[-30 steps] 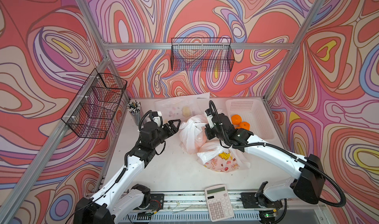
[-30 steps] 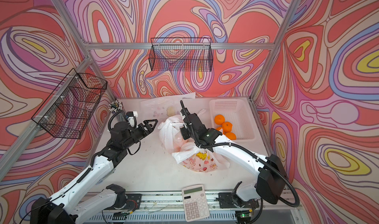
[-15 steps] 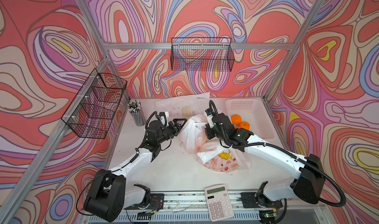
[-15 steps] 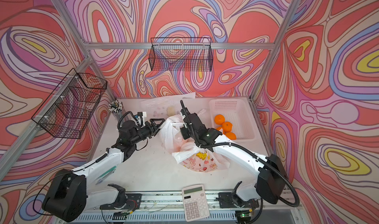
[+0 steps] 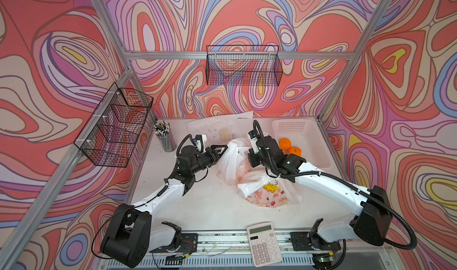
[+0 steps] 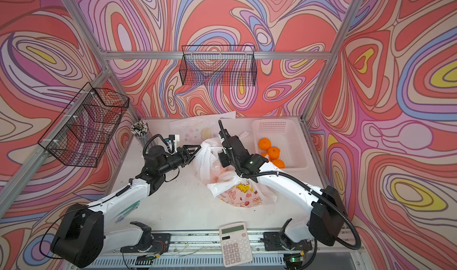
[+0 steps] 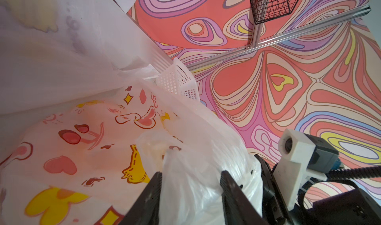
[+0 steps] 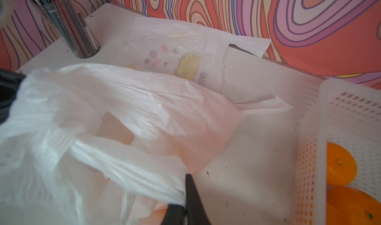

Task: Place the oranges into plastic bags & tie knots
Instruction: Tie the plastic bag at the center of the board.

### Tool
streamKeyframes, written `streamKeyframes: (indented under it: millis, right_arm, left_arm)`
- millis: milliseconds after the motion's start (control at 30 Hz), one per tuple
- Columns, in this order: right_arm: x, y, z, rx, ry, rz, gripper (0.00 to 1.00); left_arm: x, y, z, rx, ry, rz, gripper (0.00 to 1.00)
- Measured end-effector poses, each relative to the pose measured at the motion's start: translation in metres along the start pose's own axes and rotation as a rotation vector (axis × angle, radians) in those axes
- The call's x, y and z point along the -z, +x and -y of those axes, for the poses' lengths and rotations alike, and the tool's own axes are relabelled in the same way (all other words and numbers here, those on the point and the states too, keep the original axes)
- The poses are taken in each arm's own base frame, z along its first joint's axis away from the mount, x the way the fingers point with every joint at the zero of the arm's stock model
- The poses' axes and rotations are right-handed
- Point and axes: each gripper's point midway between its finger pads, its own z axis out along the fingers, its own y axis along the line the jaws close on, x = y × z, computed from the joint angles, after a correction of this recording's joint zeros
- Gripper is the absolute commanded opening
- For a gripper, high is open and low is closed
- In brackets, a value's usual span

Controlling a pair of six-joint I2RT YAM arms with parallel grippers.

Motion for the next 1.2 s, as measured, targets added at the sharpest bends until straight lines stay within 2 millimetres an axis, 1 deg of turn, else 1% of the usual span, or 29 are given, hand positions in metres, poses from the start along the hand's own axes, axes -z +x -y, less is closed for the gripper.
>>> streamKeyframes:
  millis: [100,200,233,333,433,567,667,733,867,933,1000,1100,1200]
  right_arm:
    - [0.000,0.001,0.000,0.001,0.001,-0.004,0.00]
    - [0.000,0.003,0.002,0.002,0.005,-0.012,0.00]
    - [0.000,0.003,0.003,0.001,0.010,-0.015,0.00]
    - [0.001,0.004,0.013,-0.002,0.044,-0.028,0.00]
    - [0.004,0.001,0.029,-0.007,0.108,-0.041,0.00]
    - [0.015,-0.019,0.051,-0.023,0.191,-0.019,0.00]
    - [0.023,-0.036,0.068,-0.050,0.241,0.011,0.00]
    - [0.026,-0.039,0.086,-0.073,0.281,0.015,0.00]
    - [0.028,-0.033,0.128,-0.121,0.363,-0.011,0.00]
    - [0.029,-0.031,0.147,-0.145,0.391,-0.017,0.00]
    - [0.029,-0.029,0.164,-0.161,0.415,-0.025,0.00]
    - [0.028,-0.033,0.185,-0.183,0.444,-0.024,0.00]
    - [0.026,-0.034,0.206,-0.210,0.464,-0.022,0.00]
  left_arm:
    - [-0.001,0.001,-0.001,-0.019,-0.011,-0.006,0.16]
    - [0.002,-0.001,-0.001,-0.050,-0.038,0.002,0.02]
    - [0.003,-0.002,0.001,-0.067,-0.047,0.009,0.00]
    - [0.012,-0.010,0.010,-0.137,-0.077,0.045,0.00]
    - [0.022,-0.022,0.031,-0.237,-0.098,0.083,0.00]
    - [0.026,-0.036,0.073,-0.370,-0.075,0.102,0.00]
    - [0.023,-0.043,0.093,-0.435,-0.053,0.101,0.00]
    - [0.017,-0.044,0.095,-0.456,-0.051,0.090,0.00]
    - [-0.006,-0.047,0.082,-0.477,-0.080,0.044,0.00]
    - [-0.020,-0.050,0.079,-0.489,-0.089,0.022,0.00]
    - [-0.035,-0.057,0.084,-0.509,-0.081,0.011,0.00]
    - [-0.055,-0.068,0.097,-0.543,-0.060,0.009,0.00]
    - [-0.074,-0.073,0.103,-0.574,-0.047,0.002,0.00]
